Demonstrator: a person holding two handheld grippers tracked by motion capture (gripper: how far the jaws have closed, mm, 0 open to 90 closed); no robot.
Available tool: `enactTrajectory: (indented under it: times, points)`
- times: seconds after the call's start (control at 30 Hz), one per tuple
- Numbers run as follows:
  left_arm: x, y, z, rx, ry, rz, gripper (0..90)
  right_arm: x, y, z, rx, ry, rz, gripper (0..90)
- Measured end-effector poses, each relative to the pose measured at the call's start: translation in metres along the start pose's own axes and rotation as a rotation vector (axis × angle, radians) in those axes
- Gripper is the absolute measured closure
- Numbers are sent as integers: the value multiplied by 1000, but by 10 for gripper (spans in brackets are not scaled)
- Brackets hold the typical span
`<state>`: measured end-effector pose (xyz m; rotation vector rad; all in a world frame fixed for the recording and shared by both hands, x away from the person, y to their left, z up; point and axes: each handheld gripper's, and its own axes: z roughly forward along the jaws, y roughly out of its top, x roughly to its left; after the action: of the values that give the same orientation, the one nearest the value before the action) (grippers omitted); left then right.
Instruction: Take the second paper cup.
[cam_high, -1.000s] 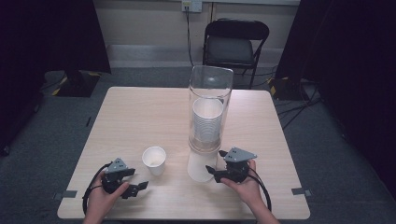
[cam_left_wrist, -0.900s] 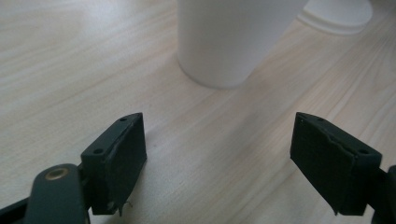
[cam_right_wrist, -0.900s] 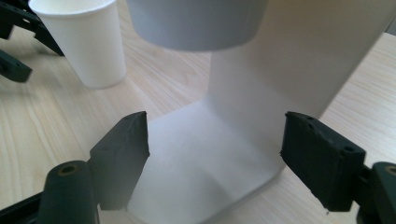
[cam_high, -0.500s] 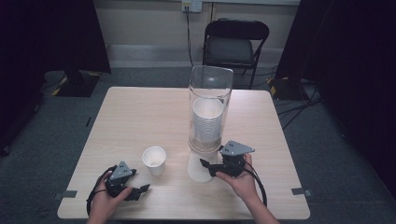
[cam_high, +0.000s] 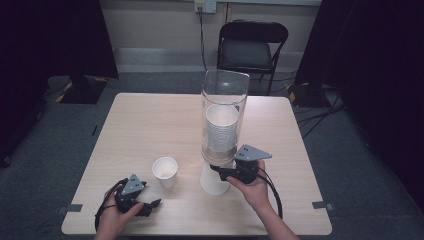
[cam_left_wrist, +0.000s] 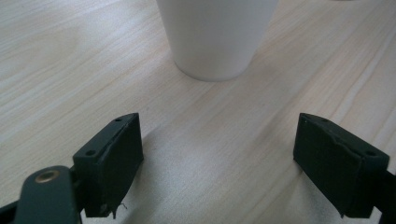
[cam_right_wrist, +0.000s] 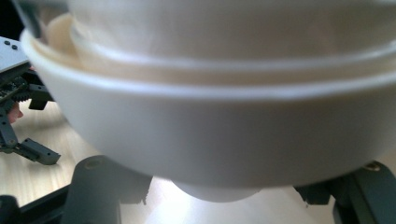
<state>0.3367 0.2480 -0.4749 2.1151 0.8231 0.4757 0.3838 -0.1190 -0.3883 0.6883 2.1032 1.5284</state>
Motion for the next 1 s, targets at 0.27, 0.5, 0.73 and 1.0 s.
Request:
enactTrajectory:
  times: [0.27,0.5,0.73,1.0]
  points:
    - [0,0,0,0,0,-1,153,2,-7,-1,-9,-21,-28,362]
    - [-1,0,0,-1,3,-1,153,2,-12,0,-25,-6,-18,368]
    - [-1,0,0,-1,3,-2,153,3,-13,0,-22,-10,-32,370]
    - [0,0,0,-1,-3,0,151,3,-57,15,258,10,-70,373]
